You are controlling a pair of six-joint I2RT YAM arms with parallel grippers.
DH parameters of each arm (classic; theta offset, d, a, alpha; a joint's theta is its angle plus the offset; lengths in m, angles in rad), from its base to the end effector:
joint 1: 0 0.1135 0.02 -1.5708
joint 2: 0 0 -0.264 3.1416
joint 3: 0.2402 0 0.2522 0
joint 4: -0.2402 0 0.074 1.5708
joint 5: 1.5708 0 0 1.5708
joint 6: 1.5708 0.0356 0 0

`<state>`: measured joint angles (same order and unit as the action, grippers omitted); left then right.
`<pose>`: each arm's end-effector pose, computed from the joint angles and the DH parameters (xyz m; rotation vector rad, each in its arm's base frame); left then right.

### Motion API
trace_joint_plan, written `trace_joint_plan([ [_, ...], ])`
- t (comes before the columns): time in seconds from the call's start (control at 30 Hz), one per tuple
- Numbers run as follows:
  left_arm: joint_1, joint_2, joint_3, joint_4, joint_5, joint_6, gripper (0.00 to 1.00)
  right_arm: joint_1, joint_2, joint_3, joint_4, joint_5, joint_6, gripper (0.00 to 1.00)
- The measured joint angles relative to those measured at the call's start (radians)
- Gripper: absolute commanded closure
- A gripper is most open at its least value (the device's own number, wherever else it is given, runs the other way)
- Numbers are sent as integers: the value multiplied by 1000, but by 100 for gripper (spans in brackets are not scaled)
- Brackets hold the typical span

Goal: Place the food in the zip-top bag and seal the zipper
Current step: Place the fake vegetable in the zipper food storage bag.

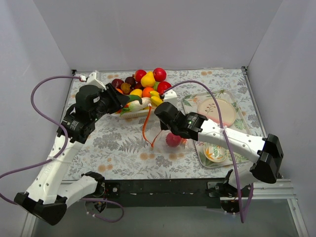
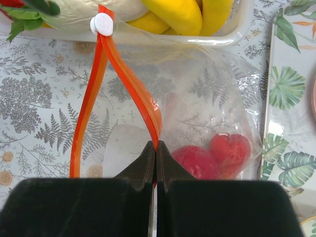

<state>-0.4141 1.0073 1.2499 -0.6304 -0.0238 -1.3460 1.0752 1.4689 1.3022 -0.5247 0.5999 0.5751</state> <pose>0.1869 -0.0812 0.4123 -0.9753 1.9014 -1.0902 0.1719 0.2757 0.3287 -0.2253 2.1266 0.2873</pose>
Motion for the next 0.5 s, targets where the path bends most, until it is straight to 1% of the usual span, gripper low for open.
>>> trace_joint_plan([
  [0.2, 0, -55, -61, -38, 94, -24, 70, 0, 12, 24, -1, 5, -4, 99],
  [0.5, 0, -66, -89, -50, 208, -35, 70, -1, 24, 69, -5, 15, -11, 99],
])
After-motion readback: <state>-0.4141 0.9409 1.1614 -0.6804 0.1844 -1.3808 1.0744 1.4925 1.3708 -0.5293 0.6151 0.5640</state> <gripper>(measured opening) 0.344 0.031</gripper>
